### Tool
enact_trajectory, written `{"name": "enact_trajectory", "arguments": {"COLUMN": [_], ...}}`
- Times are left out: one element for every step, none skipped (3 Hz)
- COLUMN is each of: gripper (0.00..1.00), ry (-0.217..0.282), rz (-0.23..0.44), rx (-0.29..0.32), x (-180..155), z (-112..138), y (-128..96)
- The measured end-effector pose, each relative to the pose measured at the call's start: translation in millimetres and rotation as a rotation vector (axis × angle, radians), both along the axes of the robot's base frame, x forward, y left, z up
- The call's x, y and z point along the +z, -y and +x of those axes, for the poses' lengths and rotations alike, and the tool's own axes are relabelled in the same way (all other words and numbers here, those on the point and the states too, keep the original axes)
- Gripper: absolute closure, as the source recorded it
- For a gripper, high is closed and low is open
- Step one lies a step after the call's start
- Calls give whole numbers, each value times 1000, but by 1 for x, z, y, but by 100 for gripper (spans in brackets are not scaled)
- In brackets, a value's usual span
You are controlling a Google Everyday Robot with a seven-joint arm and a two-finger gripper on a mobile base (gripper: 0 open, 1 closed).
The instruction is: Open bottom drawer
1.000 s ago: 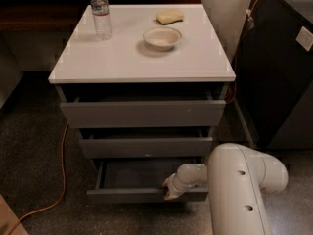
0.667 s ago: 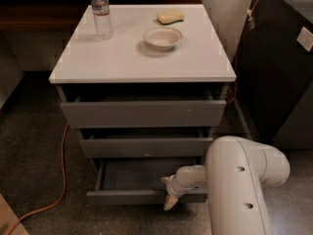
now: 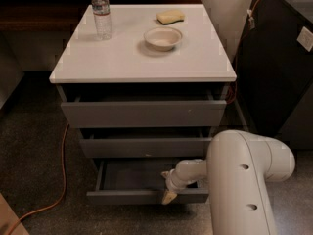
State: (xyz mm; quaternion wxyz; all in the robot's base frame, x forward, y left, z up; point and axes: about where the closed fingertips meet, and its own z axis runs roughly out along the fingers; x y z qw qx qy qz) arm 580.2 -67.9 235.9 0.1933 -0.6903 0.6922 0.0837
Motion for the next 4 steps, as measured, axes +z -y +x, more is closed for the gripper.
{"name": "enact_trajectory", "arguments": {"gripper": [44,69,91,100], "ry": [-4,-5,-12,0], "rz": [20,33,33,23], "rx": [-33,-57,-74,-84], "x": [10,18,10,-12], "z": [18,38,52,61], "y": [6,11,17,22]}}
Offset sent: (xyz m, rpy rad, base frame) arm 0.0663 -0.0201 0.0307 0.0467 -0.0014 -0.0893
